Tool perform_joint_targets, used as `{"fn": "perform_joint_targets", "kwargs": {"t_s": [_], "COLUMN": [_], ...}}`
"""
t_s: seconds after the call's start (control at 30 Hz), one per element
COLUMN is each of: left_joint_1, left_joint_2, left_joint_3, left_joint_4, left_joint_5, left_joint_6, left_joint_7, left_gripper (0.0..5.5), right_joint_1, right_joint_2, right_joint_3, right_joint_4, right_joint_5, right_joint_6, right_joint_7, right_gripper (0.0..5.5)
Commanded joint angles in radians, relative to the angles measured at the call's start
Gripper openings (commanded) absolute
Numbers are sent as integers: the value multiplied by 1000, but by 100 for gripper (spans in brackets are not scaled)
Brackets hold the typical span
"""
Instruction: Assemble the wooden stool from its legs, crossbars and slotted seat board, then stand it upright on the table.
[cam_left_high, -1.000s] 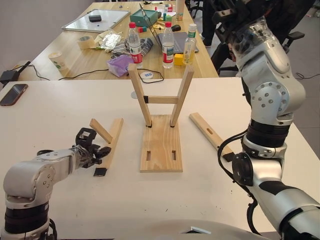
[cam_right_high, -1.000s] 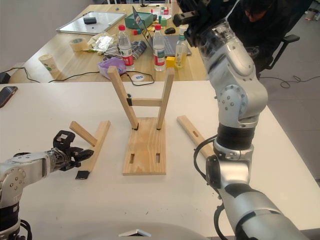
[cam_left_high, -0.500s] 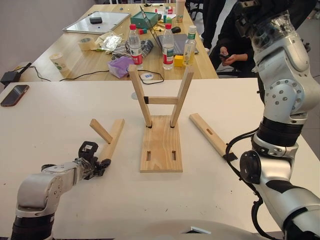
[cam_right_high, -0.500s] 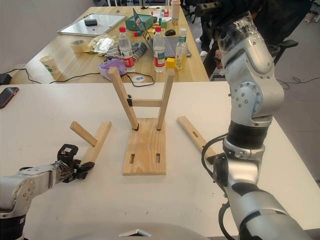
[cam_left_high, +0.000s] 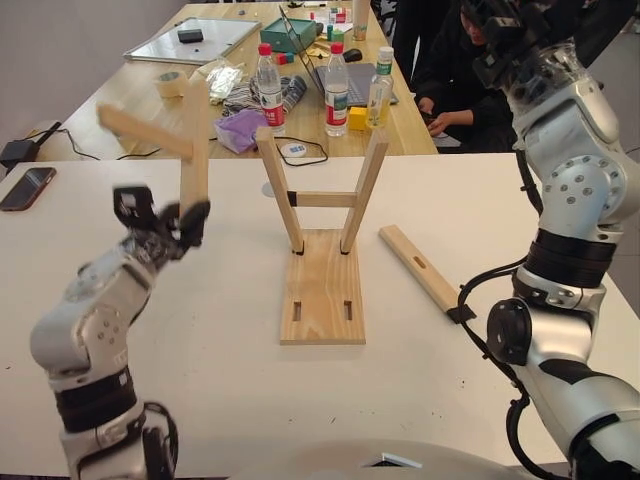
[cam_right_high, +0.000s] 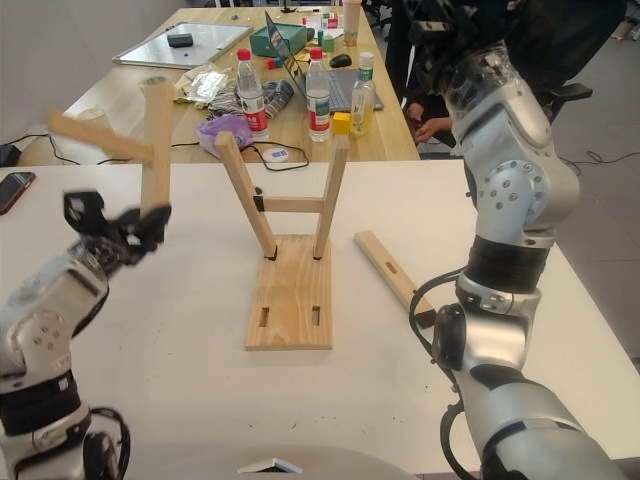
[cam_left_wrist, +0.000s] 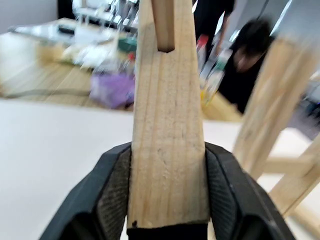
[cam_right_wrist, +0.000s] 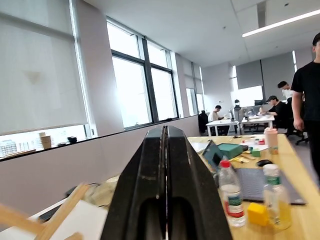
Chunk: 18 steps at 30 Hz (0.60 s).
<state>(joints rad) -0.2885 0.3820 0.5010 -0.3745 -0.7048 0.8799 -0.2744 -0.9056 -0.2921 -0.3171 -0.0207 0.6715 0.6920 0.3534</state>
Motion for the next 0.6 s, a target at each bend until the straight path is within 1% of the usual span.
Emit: {"fn": "perform_joint_targets", "kwargs": {"t_s": [0.03, 0.13, 0.2, 0.27, 0.37, 0.47, 0.6], "left_joint_1": [-182, -273, -320, -346, -343, -324, -298], "left_joint_2": [-36, -2, 25, 39, 25, 2, 9], "left_joint_3": [77, 85, 61, 7, -97, -165, -206], "left_joint_4": [-16, 1, 20, 25, 0, -18, -29], "left_joint_5": [-313, -576, -713, -802, -849, -846, -847], "left_joint_6": [12, 49, 65, 79, 75, 49, 26], "left_joint_7": [-7, 16, 28, 23, 15, 13, 8], "left_gripper": [199, 199, 199, 199, 199, 199, 199], "right_joint_1": [-76, -158, -208, -251, -298, -332, -355], "right_joint_2": [-24, -36, -54, -68, -78, -79, -90], "right_joint_3": [-37, -85, -104, -109, -112, -118, -113], "right_joint_4": [48, 129, 186, 247, 318, 372, 405], "right_joint_5": [215, 381, 470, 528, 579, 601, 611], "right_joint_6": [206, 343, 427, 498, 582, 631, 665], "right_joint_7": [85, 130, 168, 180, 176, 161, 168], "right_gripper": [60, 114, 144, 183, 234, 293, 295]}}
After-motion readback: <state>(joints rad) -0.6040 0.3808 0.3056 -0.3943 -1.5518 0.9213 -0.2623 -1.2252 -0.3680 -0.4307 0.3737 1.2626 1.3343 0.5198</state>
